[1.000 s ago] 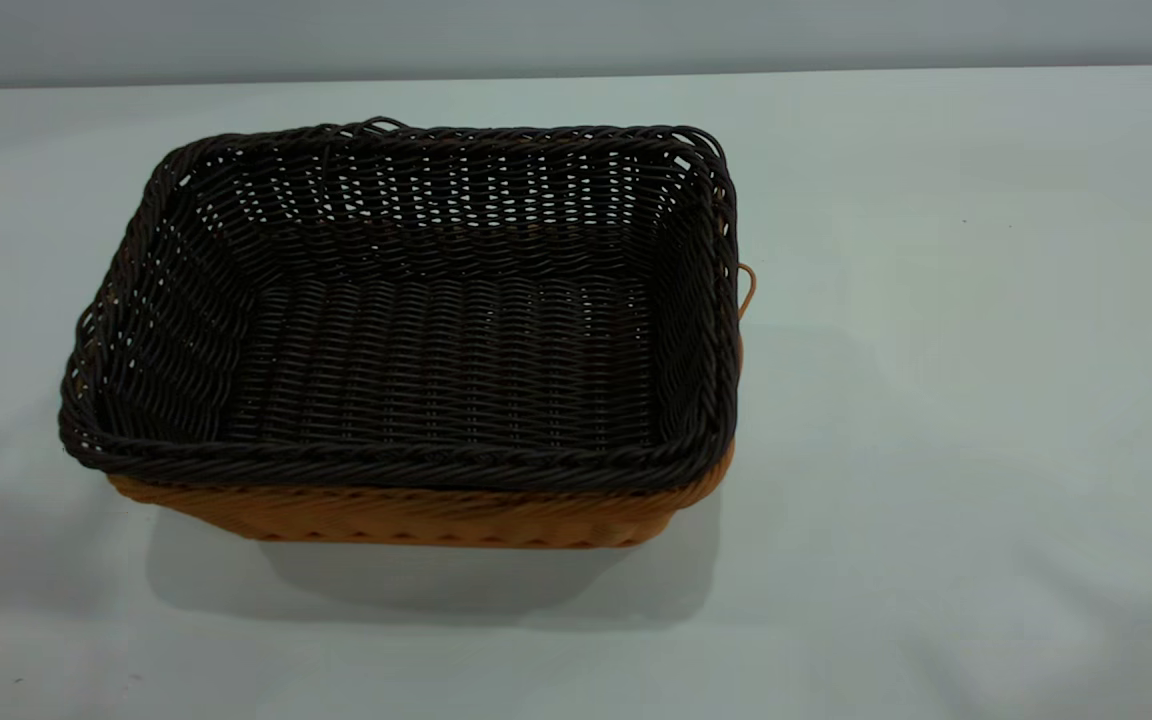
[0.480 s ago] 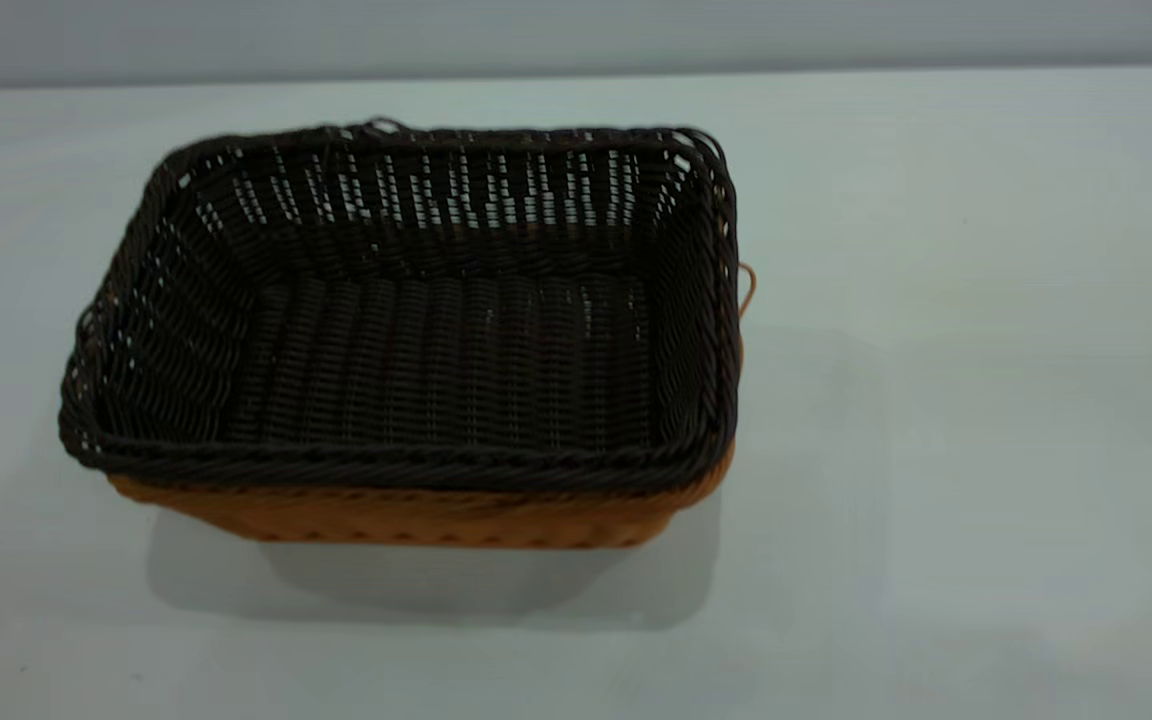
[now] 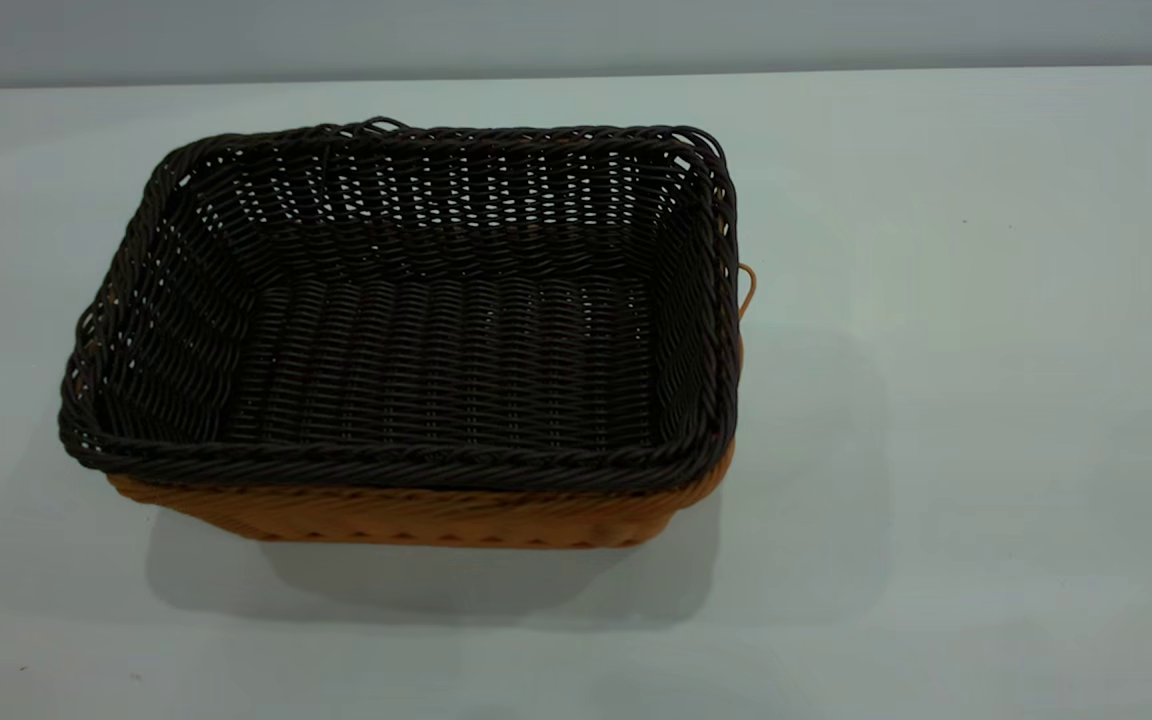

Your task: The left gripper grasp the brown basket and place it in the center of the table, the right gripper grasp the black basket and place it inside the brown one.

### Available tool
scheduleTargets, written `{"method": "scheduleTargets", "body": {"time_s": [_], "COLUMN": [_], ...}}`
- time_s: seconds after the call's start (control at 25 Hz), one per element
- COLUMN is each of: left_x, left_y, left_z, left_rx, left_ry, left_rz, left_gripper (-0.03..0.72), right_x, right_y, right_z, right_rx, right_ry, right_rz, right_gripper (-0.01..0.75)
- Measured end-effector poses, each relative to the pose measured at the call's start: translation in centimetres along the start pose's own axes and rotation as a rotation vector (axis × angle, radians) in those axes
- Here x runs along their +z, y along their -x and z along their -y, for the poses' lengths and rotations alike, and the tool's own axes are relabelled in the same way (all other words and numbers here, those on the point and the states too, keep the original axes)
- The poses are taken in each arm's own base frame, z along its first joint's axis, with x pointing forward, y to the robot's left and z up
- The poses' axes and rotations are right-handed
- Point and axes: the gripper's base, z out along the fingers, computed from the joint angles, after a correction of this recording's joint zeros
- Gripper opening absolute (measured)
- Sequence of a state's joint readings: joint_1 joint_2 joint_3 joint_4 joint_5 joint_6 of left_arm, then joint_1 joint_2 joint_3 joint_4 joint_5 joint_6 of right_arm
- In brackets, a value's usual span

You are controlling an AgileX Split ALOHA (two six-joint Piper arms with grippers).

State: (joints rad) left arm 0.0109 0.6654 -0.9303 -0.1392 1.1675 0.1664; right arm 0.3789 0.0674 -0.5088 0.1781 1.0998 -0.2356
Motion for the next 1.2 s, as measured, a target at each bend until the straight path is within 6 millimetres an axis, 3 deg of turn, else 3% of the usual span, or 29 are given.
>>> {"method": "scheduleTargets", "body": {"time_s": [0.2, 0.44, 0.64, 0.88, 1.2], "left_x": [1.0, 0.6, 1.6, 3.1, 3.0], "left_y": [-4.2, -8.5, -11.3, -12.8, -12.9], "left_z": [0.4, 1.0, 1.3, 0.3, -0.6], "left_rx": [0.000, 0.014, 0.020, 0.008, -0.127], "left_ry": [0.000, 0.015, 0.025, 0.129, 0.218], "left_rz": [-0.003, 0.108, 0.162, 0.177, 0.195], "left_gripper": [0.509, 0.509, 0.509, 0.509, 0.509], "right_x": [-0.3, -0.2, -0.2, -0.2, -0.2], "right_y": [-1.3, -1.5, -1.5, -1.5, -1.5], "right_z": [-0.2, -0.2, -0.2, -0.2, -0.2], "right_rx": [0.017, 0.031, 0.031, 0.031, 0.031], "right_ry": [-0.011, -0.013, -0.013, -0.013, -0.013], "right_rz": [0.035, 0.026, 0.025, 0.025, 0.025], "right_gripper": [0.591, 0.591, 0.590, 0.590, 0.590]}}
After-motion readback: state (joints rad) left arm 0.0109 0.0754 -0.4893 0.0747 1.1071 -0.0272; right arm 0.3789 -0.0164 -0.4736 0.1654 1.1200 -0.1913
